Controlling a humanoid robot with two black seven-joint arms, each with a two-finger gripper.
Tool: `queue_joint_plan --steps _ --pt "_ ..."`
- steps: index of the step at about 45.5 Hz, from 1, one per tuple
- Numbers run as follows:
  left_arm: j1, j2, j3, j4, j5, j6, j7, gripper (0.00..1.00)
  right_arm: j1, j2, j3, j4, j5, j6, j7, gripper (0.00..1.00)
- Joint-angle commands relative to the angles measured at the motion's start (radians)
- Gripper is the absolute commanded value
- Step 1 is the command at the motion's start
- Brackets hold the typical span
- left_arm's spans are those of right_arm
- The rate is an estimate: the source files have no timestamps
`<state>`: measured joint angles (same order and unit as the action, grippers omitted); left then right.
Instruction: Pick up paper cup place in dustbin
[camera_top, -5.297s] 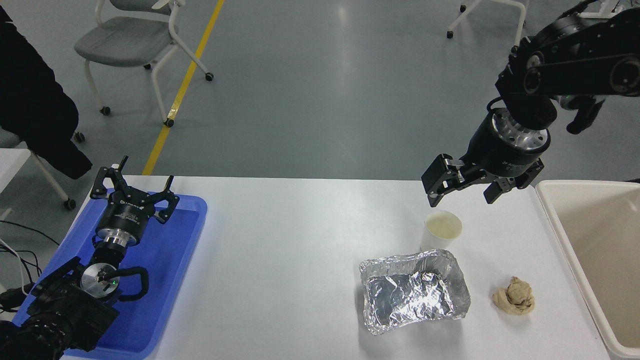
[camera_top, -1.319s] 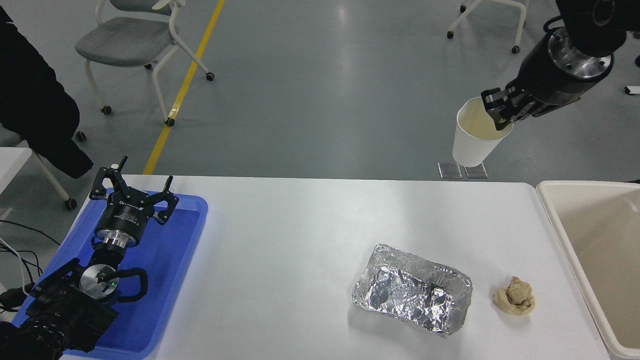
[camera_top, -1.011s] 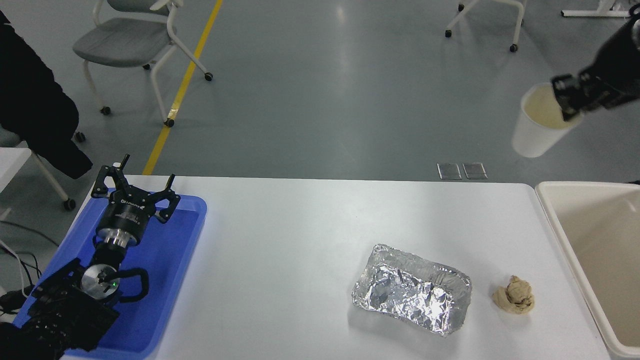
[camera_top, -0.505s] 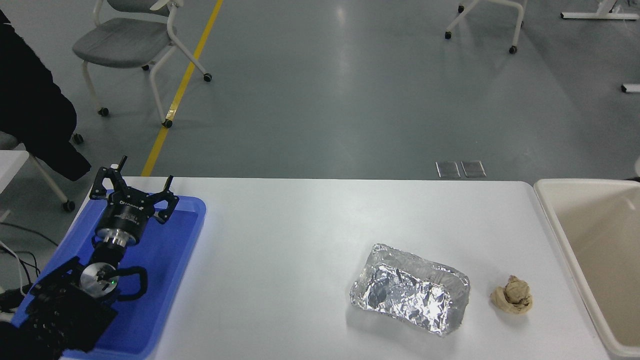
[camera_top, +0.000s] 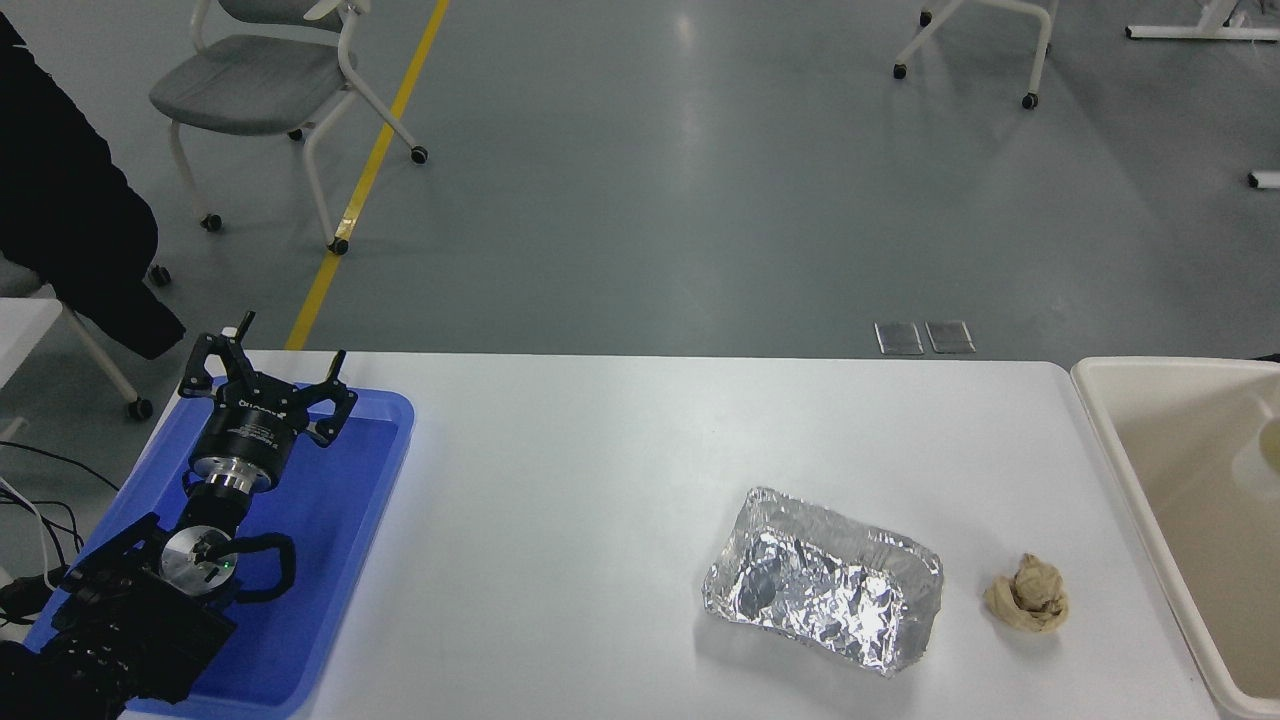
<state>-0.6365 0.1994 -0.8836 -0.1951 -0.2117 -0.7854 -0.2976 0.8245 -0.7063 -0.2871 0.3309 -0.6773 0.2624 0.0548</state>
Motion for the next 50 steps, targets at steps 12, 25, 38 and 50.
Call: queue_joint_plan --steps 12,25,38,50 --pt "0.000 0.000 0.000 0.000 0.000 0.000 -0.002 1.00 -0.151 0.126 0.249 -0.096 0.031 -0.126 -0.067 0.06" --pt "0.000 0.000 0.000 0.000 0.000 0.000 0.000 1.00 -0.140 0.123 0.236 -0.095 0.042 -0.120 -0.061 1.00" --pt "0.000 0.000 0.000 0.000 0.000 0.000 0.000 1.00 0.001 0.113 0.086 -0.075 0.036 -0.086 -0.059 1.00" --pt "-0.002 -0.002 0.000 0.000 0.000 0.000 0.002 1.00 0.343 -0.068 -0.184 0.318 0.021 -0.057 -0.069 1.00"
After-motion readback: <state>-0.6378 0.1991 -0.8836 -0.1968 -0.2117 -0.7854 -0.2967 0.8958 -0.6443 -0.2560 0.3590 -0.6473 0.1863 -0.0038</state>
